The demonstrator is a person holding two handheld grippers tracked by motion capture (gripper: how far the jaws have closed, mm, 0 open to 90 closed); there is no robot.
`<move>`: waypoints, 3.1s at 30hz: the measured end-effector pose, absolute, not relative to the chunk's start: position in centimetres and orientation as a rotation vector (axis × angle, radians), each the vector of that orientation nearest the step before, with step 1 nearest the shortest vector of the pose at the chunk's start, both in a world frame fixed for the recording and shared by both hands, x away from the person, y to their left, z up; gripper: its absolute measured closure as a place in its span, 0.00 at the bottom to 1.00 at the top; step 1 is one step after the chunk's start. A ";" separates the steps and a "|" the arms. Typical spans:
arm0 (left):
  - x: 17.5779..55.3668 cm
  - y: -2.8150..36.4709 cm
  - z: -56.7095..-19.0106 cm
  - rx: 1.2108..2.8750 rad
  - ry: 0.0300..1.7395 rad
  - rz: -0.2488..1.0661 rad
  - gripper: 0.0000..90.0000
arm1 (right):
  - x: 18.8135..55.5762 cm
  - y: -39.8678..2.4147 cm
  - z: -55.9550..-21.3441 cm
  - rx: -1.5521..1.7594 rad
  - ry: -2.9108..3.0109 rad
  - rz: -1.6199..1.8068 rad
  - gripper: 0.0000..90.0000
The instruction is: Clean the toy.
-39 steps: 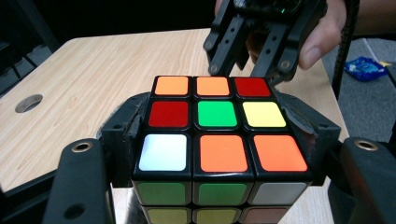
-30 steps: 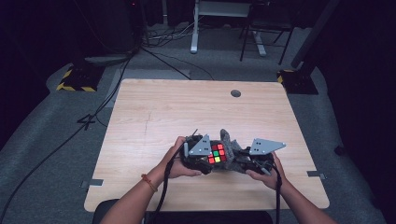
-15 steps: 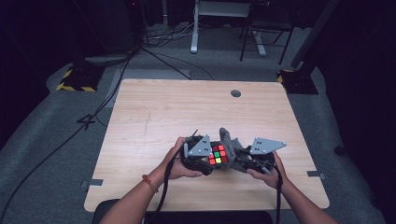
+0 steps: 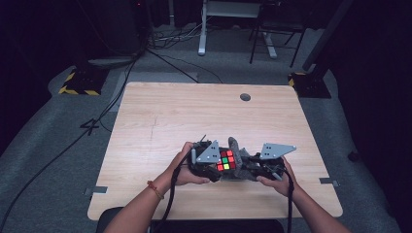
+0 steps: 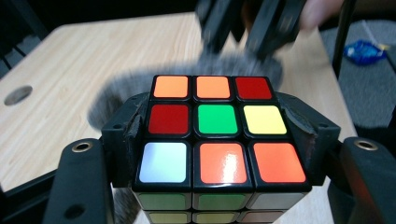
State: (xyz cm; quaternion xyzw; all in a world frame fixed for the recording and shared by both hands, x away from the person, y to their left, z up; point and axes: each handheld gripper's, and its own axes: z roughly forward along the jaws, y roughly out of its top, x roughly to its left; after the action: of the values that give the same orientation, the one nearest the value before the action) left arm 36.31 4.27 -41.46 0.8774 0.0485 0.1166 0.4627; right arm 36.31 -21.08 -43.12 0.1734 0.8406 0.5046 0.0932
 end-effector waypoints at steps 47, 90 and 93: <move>38.7 7.0 -47.0 2.309 0.391 0.271 0.37 | 40.0 -26.3 -46.6 0.771 2.498 0.999 0.69; 36.3 9.3 -47.2 2.421 0.385 0.177 0.17 | 37.0 -18.2 -46.5 0.472 2.605 1.127 0.49; 36.9 8.9 -47.4 2.423 0.365 0.163 0.17 | 37.3 -17.4 -46.8 0.456 2.636 1.094 0.48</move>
State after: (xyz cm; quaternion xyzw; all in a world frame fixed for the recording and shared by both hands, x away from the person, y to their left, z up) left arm 36.95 8.88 -47.35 0.9292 0.1401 0.0624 0.3363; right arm 37.32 -17.40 -46.83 0.1564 0.9049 0.3754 0.1255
